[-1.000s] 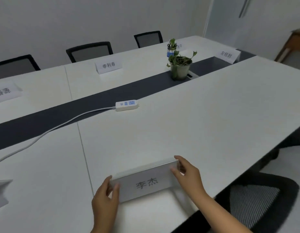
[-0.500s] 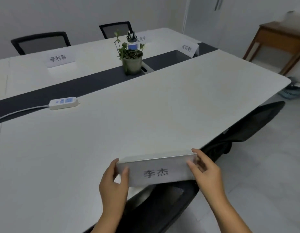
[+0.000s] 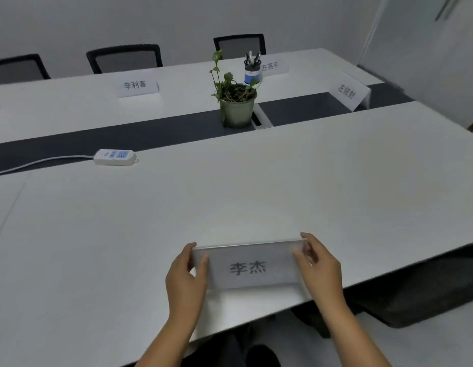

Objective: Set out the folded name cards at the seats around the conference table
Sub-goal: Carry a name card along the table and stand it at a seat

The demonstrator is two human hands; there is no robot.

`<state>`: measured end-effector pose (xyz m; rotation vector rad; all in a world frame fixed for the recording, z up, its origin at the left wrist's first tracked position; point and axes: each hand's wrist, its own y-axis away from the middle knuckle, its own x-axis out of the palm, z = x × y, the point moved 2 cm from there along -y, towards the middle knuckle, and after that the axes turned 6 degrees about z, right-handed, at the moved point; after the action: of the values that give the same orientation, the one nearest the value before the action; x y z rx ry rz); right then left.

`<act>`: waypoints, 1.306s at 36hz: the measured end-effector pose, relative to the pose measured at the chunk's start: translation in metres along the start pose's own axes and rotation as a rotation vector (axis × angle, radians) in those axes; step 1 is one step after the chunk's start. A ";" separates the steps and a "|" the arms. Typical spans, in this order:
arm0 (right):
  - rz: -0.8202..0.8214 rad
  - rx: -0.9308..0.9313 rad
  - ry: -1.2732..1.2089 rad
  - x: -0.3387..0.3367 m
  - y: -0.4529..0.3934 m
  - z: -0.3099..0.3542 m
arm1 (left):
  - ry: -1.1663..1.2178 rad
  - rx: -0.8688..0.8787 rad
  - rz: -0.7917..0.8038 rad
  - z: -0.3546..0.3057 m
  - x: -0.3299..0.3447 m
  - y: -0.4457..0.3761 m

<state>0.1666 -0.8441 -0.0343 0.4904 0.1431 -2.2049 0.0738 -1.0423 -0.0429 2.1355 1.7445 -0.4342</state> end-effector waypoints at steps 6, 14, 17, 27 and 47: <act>-0.017 0.028 0.175 -0.009 -0.078 -0.010 | 0.054 -0.066 0.038 -0.008 0.053 -0.055; 0.002 0.131 0.224 -0.001 -0.132 -0.021 | 0.113 -0.118 -0.025 -0.008 0.081 -0.095; -0.015 0.137 0.233 0.005 -0.127 -0.018 | 0.169 -0.142 -0.094 -0.009 0.082 -0.097; -0.116 -0.210 -0.034 0.022 -0.104 0.041 | 0.578 -0.185 -0.466 -0.046 0.034 -0.065; 0.690 -0.118 0.013 0.320 -0.137 0.083 | 0.240 -0.325 -0.615 0.118 -0.161 -0.196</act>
<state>-0.1436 -1.0121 -0.0938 0.4102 0.0912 -1.5094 -0.1523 -1.2003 -0.0907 1.4482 2.4101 -0.0260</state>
